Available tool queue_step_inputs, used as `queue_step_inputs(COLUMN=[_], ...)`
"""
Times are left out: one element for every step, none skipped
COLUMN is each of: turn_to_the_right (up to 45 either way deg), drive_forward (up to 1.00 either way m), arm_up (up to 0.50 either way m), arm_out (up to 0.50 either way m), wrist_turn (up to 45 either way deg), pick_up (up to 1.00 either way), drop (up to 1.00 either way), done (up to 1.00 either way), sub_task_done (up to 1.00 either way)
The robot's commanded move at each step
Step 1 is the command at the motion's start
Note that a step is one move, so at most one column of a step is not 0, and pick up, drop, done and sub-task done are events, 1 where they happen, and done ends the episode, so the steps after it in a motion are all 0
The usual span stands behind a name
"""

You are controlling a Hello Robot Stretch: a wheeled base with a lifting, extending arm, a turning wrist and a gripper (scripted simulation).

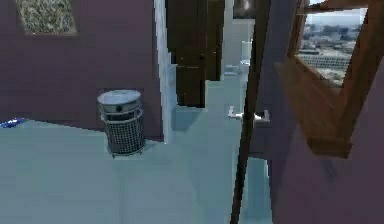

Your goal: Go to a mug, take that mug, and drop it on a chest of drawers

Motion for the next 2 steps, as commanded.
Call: queue_step_inputs(turn_to_the_right=[0.0,0.0], drive_forward=[1.0,0.15], arm_up=[0.0,0.0], arm_out=[0.0,0.0], wrist_turn=[0.0,0.0], pick_up=[0.0,0.0], drop=[0.0,0.0], done=[0.0,0.0], sub_task_done=[0.0,0.0])
